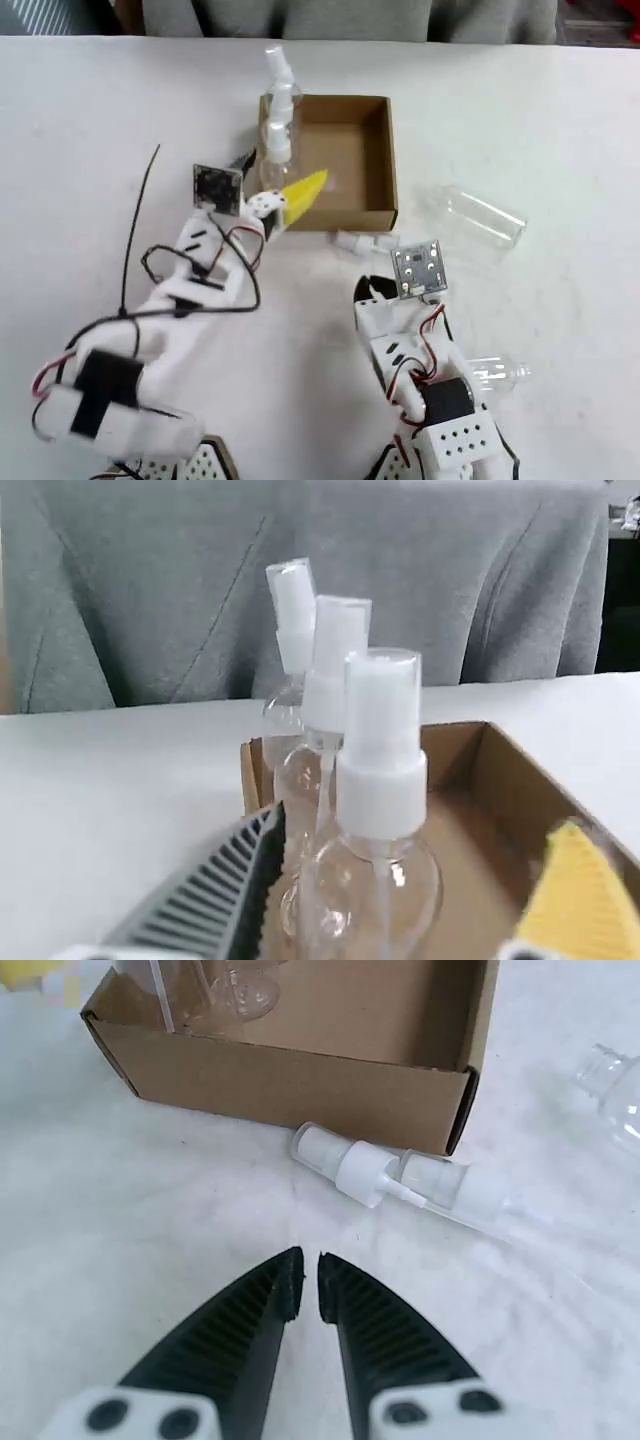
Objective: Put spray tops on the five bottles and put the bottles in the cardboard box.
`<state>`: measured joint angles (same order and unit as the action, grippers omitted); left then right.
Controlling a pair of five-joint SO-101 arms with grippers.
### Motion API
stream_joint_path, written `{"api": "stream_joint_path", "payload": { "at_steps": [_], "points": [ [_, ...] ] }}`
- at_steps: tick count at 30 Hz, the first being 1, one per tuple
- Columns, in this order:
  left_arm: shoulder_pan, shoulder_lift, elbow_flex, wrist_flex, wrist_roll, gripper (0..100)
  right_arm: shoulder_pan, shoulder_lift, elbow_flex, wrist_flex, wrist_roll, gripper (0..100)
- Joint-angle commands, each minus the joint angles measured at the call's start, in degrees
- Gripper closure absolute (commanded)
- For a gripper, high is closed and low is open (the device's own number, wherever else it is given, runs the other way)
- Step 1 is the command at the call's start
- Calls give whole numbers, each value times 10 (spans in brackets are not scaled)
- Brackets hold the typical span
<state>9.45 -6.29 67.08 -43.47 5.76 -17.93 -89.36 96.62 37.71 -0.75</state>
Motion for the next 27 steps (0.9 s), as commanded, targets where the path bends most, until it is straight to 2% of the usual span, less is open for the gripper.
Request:
{"api": "stream_joint_path", "payload": {
  "at_steps": [1, 5, 12, 17, 22, 27],
  "points": [
    [15, -135, 56, 10, 2, 781, 7, -3, 5, -10, 7, 984],
    [22, -272, 98, 137, 2, 880, 7, -4, 5, -10, 7, 984],
    [22, -520, 98, 479, 3, 894, 23, -7, 5, -10, 10, 984],
    [22, -695, 98, 680, 3, 894, 61, -8, 4, -15, 113, 984],
    [20, -826, 101, 830, 5, 894, 136, -8, -33, -15, 142, 984],
    [17, -881, 102, 948, 6, 894, 211, -8, -57, -11, 143, 984]
  ]
}}
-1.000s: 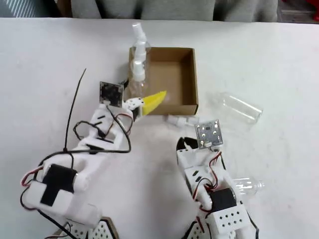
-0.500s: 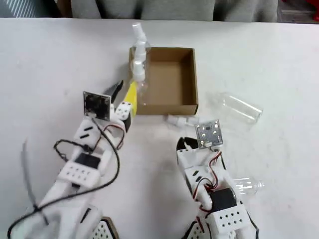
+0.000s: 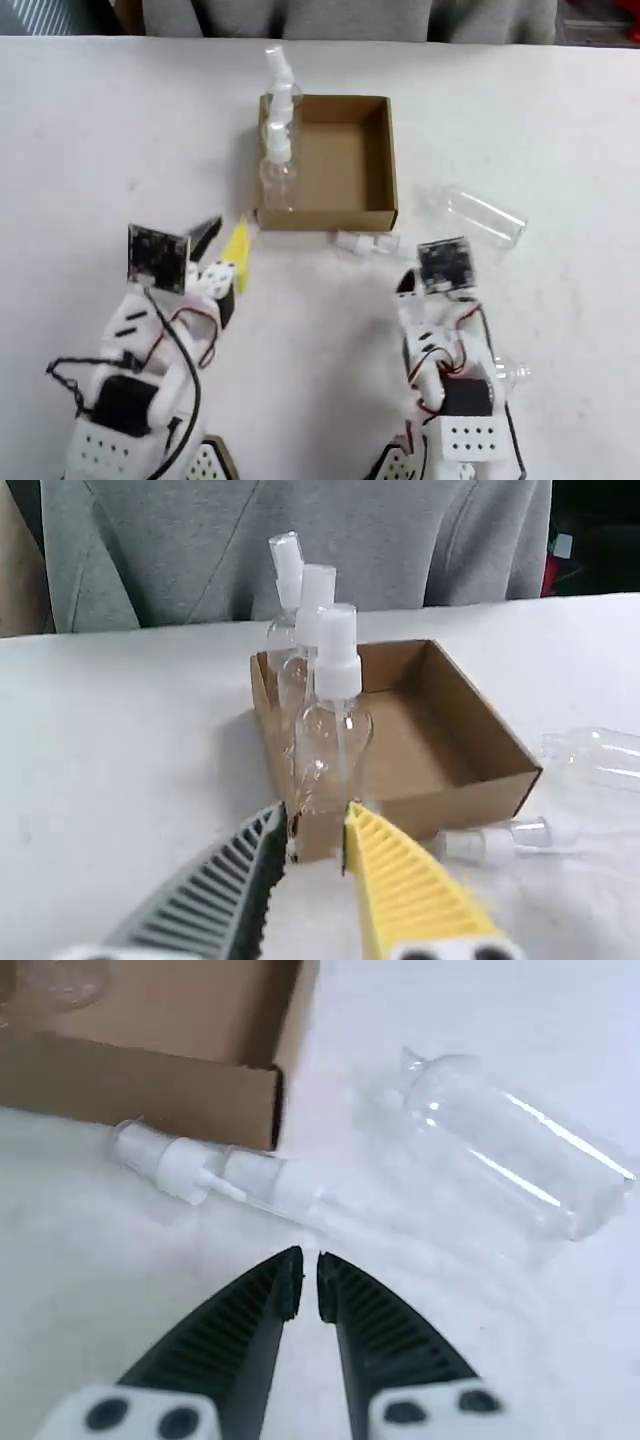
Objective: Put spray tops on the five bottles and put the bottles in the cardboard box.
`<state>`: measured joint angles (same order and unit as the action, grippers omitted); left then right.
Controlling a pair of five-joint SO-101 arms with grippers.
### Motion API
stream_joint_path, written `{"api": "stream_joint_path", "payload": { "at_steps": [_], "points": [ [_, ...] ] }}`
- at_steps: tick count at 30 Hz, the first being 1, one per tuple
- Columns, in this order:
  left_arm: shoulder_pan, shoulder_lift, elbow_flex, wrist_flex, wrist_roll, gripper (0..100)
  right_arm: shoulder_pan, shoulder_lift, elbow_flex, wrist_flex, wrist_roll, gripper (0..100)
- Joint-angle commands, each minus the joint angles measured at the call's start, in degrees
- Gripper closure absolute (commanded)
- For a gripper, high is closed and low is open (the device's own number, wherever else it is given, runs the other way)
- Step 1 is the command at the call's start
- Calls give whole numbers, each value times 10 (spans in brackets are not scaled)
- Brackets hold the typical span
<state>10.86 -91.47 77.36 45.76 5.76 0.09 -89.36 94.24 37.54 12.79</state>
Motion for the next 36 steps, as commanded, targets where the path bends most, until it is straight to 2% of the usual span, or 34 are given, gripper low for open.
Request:
{"api": "stream_joint_path", "payload": {
  "at_steps": [1, 6, 9, 11, 16, 21, 27, 32, 36],
  "points": [
    [2, -29, -1, 71, 6, 894, 38, -8, -34, -9, 12, 984],
    [2, -29, 34, 94, 7, 904, 88, -2, -67, 21, 57, 984],
    [2, -29, 68, 89, 7, 988, 112, -2, -127, 80, 61, 984],
    [2, -29, 83, 82, 7, 963, 112, -1, -162, 111, 91, 984],
    [2, -31, 123, 80, 5, 976, 111, 40, -231, 139, 162, 984],
    [7, -32, 180, 48, 4, 976, 97, 218, -353, 180, 220, 984],
    [7, -31, 200, 34, 3, 976, 96, 453, -571, 266, 361, 984],
    [7, -31, 200, 34, 3, 976, 87, 636, -782, 409, 375, 983],
    [7, -30, 200, 34, 3, 976, 14, 736, -844, 502, 412, 983]
  ]
}}
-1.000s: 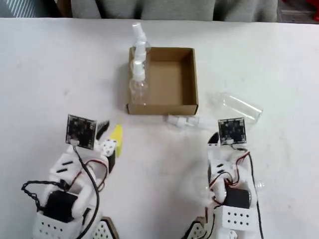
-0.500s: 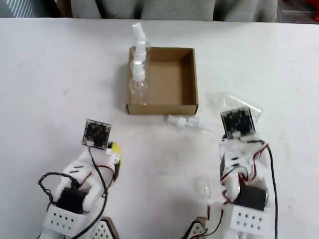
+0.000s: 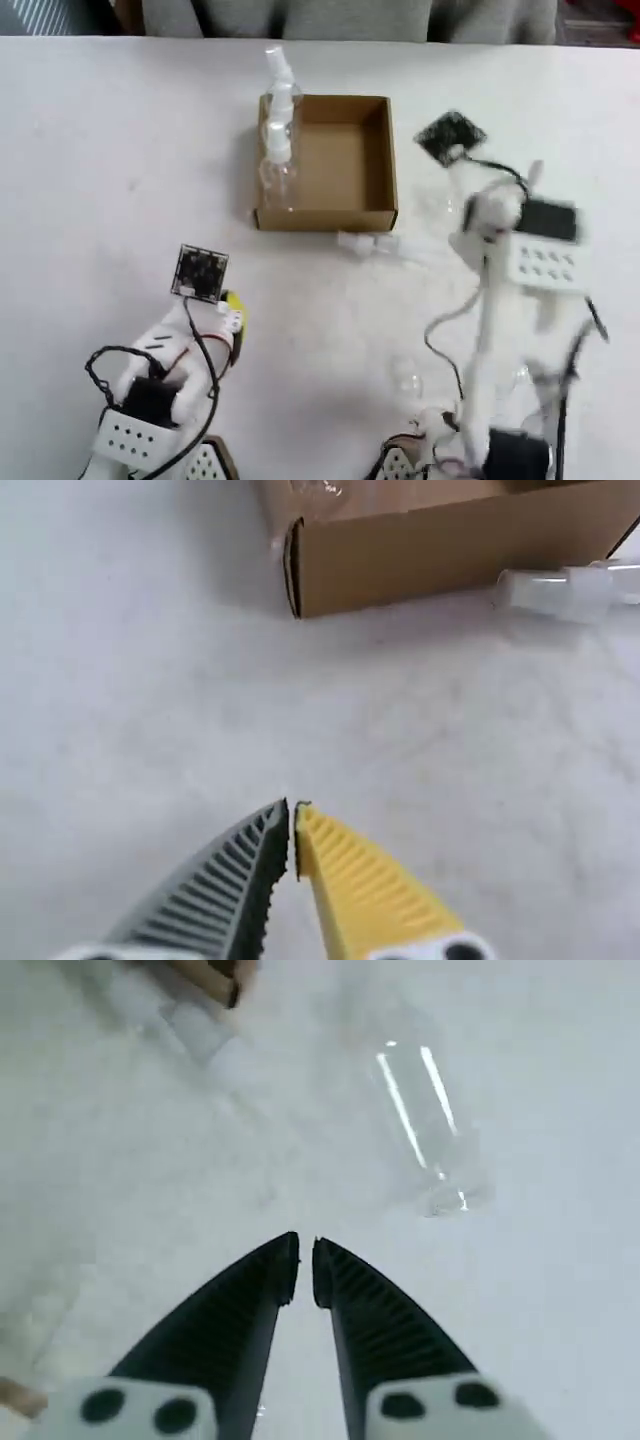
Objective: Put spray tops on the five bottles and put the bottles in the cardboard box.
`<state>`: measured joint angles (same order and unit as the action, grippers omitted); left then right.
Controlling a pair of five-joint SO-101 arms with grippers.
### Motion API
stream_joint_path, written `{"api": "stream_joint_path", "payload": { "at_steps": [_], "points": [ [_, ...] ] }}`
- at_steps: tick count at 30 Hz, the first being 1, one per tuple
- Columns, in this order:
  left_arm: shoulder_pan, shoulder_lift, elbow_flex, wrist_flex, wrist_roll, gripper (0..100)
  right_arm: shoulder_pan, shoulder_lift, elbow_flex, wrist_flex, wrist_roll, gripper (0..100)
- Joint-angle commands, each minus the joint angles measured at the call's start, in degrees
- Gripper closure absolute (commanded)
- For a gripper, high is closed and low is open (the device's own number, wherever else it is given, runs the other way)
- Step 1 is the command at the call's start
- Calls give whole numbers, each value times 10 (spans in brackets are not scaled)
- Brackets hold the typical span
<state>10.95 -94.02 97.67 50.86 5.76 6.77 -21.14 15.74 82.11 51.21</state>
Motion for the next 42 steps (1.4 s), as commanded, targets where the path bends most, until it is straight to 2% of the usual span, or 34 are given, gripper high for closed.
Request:
{"api": "stream_joint_path", "payload": {
  "at_steps": [1, 8, 11, 13, 17, 22, 32, 42],
  "points": [
    [5, -5, -4, -17, 2, 976, -76, 65, -56, 59, 34, 983],
    [1, -5, -4, -13, 2, 976, -200, 73, 67, -31, 33, 982],
    [1, -5, -4, -12, 2, 976, -225, 78, 115, -97, 17, 927],
    [1, -5, -4, -12, 2, 976, -228, 80, 135, -129, 16, 884],
    [1, -5, -4, -12, -1, 976, -229, 80, 164, -178, 33, 877],
    [1, -5, -4, -12, -44, 976, -229, 89, 167, -207, 35, 810],
    [1, -5, -4, -12, -46, 976, -249, 215, 107, -255, 31, 818],
    [3, -5, -4, -12, -47, 976, -239, 222, 77, -240, 36, 819]
  ]
}}
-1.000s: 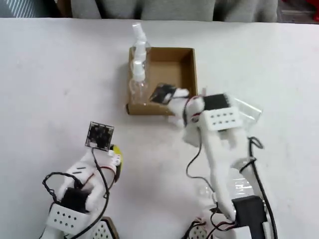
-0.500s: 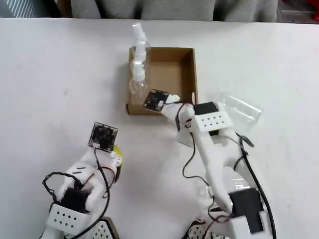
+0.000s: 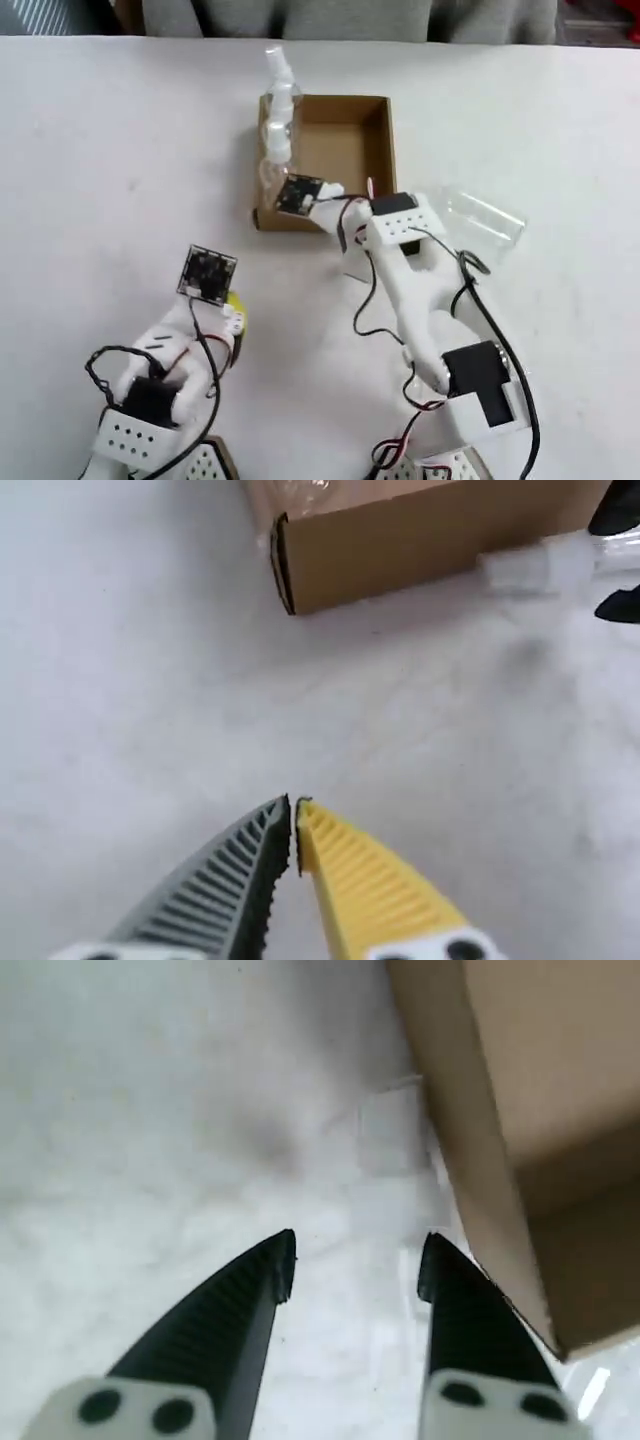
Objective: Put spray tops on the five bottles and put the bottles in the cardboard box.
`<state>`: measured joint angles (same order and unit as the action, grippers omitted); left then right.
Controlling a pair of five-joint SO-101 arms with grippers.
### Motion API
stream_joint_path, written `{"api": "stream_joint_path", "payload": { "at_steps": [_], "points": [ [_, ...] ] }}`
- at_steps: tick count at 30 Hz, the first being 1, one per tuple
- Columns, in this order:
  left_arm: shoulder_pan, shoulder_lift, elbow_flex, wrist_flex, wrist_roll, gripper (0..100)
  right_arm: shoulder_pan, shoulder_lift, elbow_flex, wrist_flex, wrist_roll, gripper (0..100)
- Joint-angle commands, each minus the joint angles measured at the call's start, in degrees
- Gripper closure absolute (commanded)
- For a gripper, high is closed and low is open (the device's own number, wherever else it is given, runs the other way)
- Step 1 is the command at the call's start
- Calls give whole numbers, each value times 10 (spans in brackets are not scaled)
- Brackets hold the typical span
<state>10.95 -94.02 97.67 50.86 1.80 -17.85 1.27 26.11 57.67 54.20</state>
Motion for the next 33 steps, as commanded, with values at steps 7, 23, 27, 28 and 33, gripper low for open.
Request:
{"api": "stream_joint_path", "payload": {
  "at_steps": [7, 23, 27, 28, 33],
  "points": [
    [4, -5, -4, -13, -7, 976, 9, 42, -26, -12, 28, 820],
    [2, -5, -4, -13, -7, 976, -142, -37, -24, 95, -127, 821],
    [2, -5, -4, -13, -7, 974, -163, -89, -24, 136, -179, 819],
    [2, -5, -4, -13, -7, 974, -161, -98, -24, 147, -188, 818],
    [2, -5, -4, -13, -4, 973, -105, -131, -23, 187, -195, 822]
  ]
}}
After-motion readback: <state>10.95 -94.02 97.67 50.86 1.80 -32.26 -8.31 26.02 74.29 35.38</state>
